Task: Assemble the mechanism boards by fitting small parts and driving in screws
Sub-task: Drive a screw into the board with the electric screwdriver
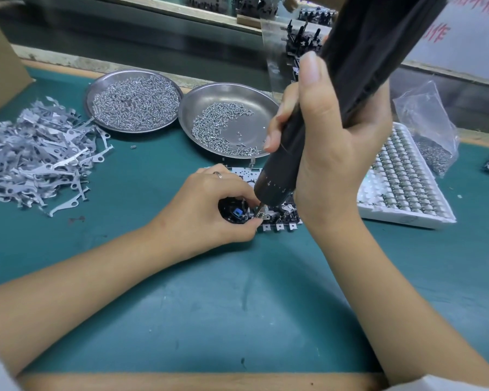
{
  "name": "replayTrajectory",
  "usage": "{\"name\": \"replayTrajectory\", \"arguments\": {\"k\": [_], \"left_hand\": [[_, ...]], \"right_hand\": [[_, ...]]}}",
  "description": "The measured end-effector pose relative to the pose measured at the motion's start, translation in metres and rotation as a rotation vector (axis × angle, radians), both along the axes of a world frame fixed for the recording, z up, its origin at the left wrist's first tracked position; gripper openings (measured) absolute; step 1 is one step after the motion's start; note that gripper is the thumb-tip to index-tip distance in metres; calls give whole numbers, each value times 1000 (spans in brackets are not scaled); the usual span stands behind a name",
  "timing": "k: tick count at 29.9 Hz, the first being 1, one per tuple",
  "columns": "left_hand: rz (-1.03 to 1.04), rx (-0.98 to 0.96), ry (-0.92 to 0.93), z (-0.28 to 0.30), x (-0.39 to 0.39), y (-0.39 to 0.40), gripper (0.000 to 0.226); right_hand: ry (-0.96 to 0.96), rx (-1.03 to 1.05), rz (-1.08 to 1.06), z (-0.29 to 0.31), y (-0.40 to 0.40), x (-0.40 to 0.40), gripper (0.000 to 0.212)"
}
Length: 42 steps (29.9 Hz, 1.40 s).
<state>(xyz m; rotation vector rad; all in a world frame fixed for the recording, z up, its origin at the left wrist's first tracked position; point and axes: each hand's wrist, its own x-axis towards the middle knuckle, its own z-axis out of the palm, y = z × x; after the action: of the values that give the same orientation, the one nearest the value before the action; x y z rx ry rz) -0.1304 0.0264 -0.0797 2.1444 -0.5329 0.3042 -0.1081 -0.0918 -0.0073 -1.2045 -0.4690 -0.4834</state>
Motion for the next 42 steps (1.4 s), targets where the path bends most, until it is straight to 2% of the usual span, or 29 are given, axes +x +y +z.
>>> {"name": "replayTrajectory", "arguments": {"k": [5,9,14,19,34,39,42], "left_hand": [[-4,-14,-1,0,-1,0,15],[8,-16,7,-1,-1,0,23],[2,-8,-3,0,-2,0,22],[-12,-15,9,1,-3,1,22],[-28,-10,-13,0,-2,1,21],[-7,25,-52,1,-5,-1,27],[29,-17,-84,3,-4,0,21]], "right_hand": [[-11,20,19,2,-3,-1,22],[-37,64,6,5,-11,5,26],[34,-27,-29,-4,-9,12,18],[59,-5,-1,-4,-12,11,17],[51,-21,-9,3,-22,13,27],[-26,-267,-177,-14,-38,11,41],[-8,-349,-364,-40,-53,-7,20]]}}
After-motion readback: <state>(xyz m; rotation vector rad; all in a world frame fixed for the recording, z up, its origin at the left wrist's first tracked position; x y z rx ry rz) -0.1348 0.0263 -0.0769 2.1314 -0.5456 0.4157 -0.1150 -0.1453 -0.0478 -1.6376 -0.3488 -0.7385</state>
